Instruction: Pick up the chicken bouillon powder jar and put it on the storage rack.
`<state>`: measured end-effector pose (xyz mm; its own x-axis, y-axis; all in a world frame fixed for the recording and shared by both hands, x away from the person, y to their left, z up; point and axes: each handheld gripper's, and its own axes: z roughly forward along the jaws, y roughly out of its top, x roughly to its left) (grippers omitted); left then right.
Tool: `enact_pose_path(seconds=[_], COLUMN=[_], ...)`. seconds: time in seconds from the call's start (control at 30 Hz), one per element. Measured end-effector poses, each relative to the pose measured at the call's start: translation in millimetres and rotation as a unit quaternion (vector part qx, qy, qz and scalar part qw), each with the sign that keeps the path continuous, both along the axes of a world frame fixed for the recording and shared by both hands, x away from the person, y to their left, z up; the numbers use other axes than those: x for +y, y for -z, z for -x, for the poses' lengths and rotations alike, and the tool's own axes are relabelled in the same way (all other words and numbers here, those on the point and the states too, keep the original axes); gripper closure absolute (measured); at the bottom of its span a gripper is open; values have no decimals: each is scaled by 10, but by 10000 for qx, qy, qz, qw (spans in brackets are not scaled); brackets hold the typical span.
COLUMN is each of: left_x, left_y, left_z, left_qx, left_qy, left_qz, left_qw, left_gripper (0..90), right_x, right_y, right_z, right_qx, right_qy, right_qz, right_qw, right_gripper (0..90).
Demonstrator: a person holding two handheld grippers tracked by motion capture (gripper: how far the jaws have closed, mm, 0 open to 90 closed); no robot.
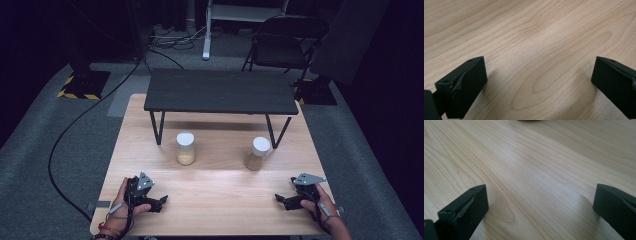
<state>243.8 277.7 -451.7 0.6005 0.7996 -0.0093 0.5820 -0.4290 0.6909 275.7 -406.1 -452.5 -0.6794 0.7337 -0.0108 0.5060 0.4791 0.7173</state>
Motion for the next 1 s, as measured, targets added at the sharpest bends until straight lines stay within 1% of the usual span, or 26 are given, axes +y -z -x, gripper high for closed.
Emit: enact_pose_path(seconds=[0.33, 1.0], left_x=[-7, 2], left_y=[-1, -1], left_z=[32, 49], left_qx=[-4, -6], left_qy=[-76, -101], left_qz=[-10, -10], left_qw=[10000, 9999], left_gripper=[5, 4], right_x=[0, 2], right_y=[1, 1], right_z=[1, 4], right_qx=[-1, -1], right_qy=[3, 12], right_qz=[-2, -3], right_qw=[10000, 10000], right_gripper=[0, 0])
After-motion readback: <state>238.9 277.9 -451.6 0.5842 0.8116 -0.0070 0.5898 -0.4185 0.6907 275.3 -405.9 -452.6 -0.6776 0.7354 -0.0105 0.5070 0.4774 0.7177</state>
